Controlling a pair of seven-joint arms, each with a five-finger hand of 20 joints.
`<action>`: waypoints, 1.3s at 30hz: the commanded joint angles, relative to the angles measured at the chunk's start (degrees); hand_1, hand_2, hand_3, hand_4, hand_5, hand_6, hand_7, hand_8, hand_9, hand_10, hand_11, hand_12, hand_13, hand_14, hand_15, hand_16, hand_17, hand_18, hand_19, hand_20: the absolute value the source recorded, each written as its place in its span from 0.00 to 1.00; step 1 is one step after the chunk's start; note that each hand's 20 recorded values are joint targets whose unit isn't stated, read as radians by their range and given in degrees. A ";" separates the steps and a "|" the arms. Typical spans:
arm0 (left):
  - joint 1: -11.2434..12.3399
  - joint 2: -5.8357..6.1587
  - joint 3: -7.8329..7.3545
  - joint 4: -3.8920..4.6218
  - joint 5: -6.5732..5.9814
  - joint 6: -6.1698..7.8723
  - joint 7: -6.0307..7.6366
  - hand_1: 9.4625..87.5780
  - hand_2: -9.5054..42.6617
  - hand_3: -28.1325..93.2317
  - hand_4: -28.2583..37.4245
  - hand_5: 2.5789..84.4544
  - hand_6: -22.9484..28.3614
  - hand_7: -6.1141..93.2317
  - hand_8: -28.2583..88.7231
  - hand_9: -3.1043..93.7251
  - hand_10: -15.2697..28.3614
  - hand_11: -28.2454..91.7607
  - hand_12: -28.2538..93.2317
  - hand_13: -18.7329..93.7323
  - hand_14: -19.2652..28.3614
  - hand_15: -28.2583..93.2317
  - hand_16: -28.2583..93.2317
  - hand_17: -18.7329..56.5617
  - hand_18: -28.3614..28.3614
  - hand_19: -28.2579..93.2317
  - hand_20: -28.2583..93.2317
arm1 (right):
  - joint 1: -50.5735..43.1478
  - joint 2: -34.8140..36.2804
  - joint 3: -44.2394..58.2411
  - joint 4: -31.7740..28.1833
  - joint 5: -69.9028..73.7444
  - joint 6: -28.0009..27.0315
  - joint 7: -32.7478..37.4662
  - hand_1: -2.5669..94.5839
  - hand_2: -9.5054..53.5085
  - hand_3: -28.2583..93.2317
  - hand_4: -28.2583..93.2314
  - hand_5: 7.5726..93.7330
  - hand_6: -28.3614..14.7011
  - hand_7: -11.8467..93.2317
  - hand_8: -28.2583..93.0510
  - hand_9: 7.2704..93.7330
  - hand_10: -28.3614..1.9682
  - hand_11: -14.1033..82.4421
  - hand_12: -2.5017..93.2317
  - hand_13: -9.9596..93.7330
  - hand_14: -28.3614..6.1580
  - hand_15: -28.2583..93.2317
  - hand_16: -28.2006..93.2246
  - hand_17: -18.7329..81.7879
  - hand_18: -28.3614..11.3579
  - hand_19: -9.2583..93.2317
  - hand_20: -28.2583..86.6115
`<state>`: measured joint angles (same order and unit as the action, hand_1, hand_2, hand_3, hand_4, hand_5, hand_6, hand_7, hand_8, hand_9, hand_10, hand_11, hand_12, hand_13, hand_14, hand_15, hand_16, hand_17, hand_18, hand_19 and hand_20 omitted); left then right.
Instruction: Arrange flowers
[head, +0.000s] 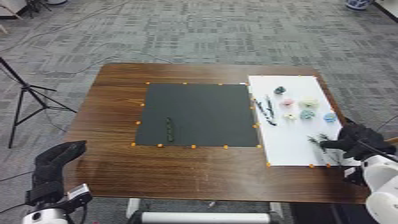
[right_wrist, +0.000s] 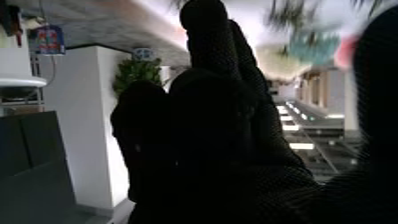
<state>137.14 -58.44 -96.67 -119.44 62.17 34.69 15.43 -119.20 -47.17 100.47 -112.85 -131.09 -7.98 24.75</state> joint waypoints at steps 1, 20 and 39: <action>0.74 -0.77 -0.59 -0.94 0.43 -0.69 -0.83 0.38 0.23 0.79 0.14 0.66 0.48 0.31 0.23 0.61 0.65 0.46 0.34 0.57 0.75 0.43 0.22 0.35 0.72 0.39 0.40 | -0.09 -0.16 -2.44 0.50 1.93 0.14 2.54 0.50 0.00 0.69 0.12 0.66 0.47 0.39 0.22 0.89 0.47 0.49 0.33 0.96 0.71 0.72 0.54 0.85 0.42 1.00 0.76; 0.81 -0.06 0.04 -1.50 -1.16 -0.82 -0.17 0.38 0.23 0.79 0.14 0.66 0.48 0.30 0.23 0.61 0.65 0.46 0.34 0.57 0.75 0.43 0.22 0.35 0.72 0.39 0.40 | 27.05 -7.27 -21.67 -7.60 20.85 -5.51 -2.39 0.71 0.00 0.64 0.20 0.77 0.51 0.41 0.47 0.98 0.56 0.56 0.34 1.00 0.77 0.76 0.47 0.93 0.52 1.00 0.71; -0.87 1.43 0.85 -0.73 -0.43 -4.43 -1.89 0.36 0.22 0.79 0.15 0.65 0.48 0.30 0.16 0.60 0.66 0.45 0.35 0.56 0.75 0.43 0.23 0.34 0.73 0.39 0.40 | 45.29 -25.67 -42.96 15.80 20.51 -7.61 5.18 0.71 0.00 0.64 0.20 0.80 0.50 0.41 0.44 1.00 0.54 0.50 0.29 1.00 0.75 0.75 0.45 0.93 0.53 1.00 0.69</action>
<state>135.86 -56.99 -95.56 -119.62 61.60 31.31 14.44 -76.23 -68.74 59.06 -99.90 -107.37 -16.58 28.58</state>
